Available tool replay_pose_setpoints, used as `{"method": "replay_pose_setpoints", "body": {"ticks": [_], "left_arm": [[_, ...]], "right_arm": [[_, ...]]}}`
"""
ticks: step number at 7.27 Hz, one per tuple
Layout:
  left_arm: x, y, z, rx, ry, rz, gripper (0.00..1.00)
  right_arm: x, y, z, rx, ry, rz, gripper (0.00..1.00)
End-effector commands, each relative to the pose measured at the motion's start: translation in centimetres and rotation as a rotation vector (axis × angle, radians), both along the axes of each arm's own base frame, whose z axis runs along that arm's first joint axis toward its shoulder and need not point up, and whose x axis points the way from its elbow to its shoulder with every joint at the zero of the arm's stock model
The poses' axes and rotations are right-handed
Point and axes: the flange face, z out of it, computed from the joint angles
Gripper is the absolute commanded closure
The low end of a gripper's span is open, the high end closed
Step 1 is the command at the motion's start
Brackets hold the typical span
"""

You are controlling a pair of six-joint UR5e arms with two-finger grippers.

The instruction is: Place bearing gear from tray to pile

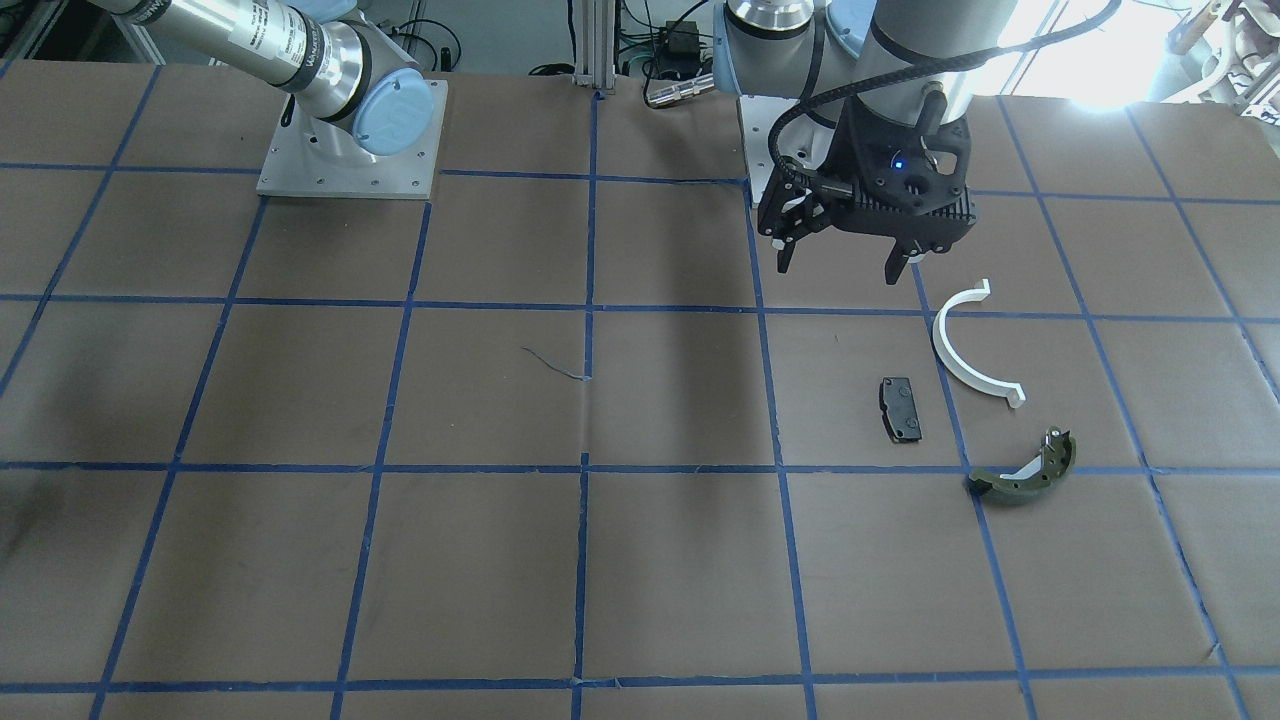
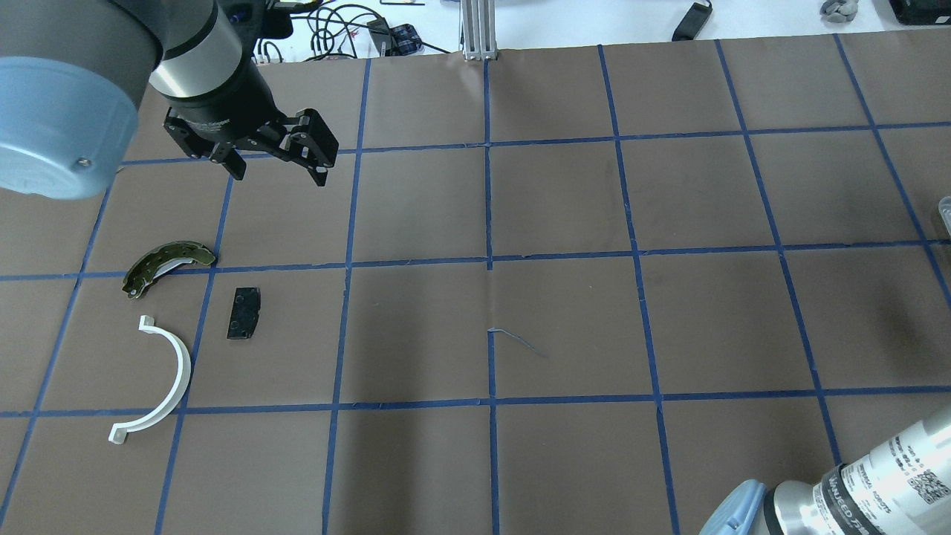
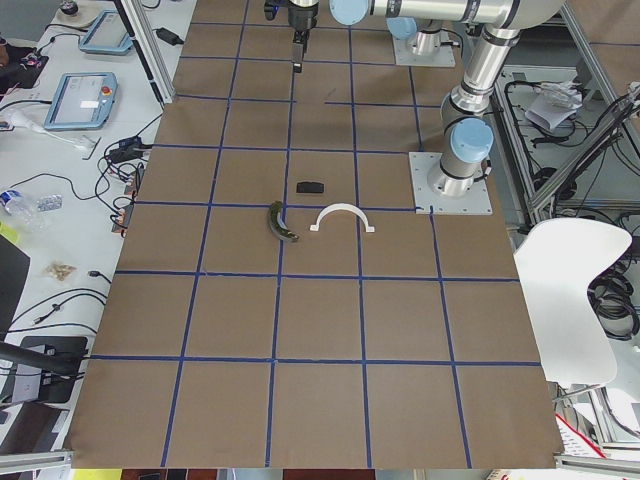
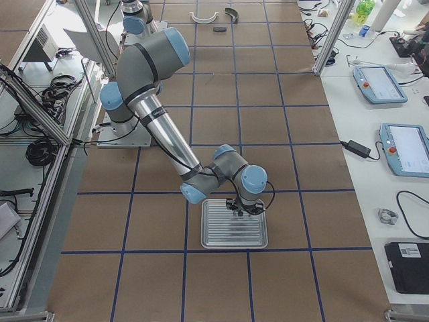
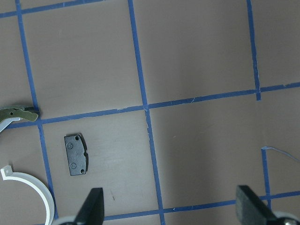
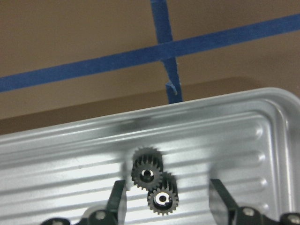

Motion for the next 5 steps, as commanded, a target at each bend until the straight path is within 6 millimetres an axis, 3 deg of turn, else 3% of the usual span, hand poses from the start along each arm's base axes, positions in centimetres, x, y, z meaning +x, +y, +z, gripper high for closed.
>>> {"method": "replay_pose_setpoints", "body": {"ticks": [1,5], "left_arm": [[0.08,-0.05,0.08,-0.002,0.000,0.002,0.00],[0.08,-0.05,0.08,-0.002,0.000,0.000,0.00]], "right_arm": [[-0.14,0.05,-0.20,0.000,0.007,0.006,0.33],[-0.12,0.13,-0.28,0.005,0.008,0.011,0.54]]}}
